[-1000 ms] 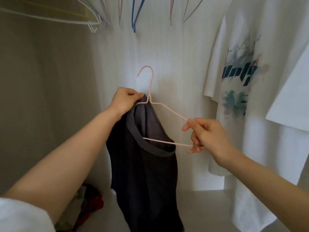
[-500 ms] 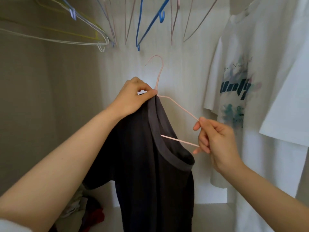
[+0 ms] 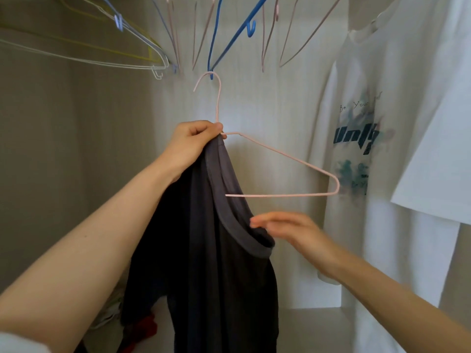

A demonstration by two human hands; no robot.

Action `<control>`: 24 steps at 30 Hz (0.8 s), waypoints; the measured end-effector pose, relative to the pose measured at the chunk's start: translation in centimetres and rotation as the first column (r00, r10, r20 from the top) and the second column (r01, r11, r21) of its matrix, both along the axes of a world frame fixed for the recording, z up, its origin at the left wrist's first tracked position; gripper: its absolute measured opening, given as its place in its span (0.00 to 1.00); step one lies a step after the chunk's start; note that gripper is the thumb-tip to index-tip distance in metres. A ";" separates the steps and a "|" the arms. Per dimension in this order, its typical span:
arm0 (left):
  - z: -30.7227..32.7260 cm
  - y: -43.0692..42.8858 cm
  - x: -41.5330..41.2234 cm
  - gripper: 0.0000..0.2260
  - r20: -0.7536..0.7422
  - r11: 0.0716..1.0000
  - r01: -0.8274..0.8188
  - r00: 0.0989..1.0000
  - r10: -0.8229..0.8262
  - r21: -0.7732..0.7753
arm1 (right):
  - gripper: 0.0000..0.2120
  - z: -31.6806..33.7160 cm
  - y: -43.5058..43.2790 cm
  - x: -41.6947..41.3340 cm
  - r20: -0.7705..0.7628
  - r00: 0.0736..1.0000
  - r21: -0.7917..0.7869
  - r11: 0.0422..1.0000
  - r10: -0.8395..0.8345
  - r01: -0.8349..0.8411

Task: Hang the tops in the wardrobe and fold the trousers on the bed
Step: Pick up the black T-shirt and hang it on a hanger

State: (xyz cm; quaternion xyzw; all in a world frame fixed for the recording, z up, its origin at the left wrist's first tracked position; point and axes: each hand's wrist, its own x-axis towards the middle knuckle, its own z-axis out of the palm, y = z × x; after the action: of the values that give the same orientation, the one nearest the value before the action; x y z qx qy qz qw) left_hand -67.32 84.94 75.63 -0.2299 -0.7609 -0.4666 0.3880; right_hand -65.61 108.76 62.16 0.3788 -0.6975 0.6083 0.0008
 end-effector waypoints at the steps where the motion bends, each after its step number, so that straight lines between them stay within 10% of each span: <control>1: -0.1 0.1 0.0 0.11 0.000 1.000 -0.005 1.000 0.005 -0.001 | 0.13 -0.3 -0.6 0.2 -0.172 0.983 0.173 0.981 -0.061 0.091; 4: -0.1 0.1 -0.1 0.11 0.000 1.000 -0.022 1.000 0.022 0.016 | 0.22 -1.6 -1.6 -0.2 -0.529 0.837 0.457 0.786 -0.137 0.417; 10: -0.4 -1.6 -0.1 0.15 0.022 0.994 -0.069 0.997 0.068 0.087 | 0.13 -3.1 0.7 -2.4 -0.715 0.689 0.529 0.550 -0.123 0.647; 24: -2.9 -3.4 -1.5 0.18 0.047 0.966 -0.203 0.976 0.213 -0.161 | 0.06 1.3 4.0 -3.8 -0.727 0.652 0.310 0.744 -0.215 0.592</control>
State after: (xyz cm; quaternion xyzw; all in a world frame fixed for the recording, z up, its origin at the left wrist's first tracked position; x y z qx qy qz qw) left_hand -68.81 81.50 72.74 -0.1631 -0.8269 -0.3697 0.3911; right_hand -69.44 112.71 63.44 0.3770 -0.8581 0.2062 0.2809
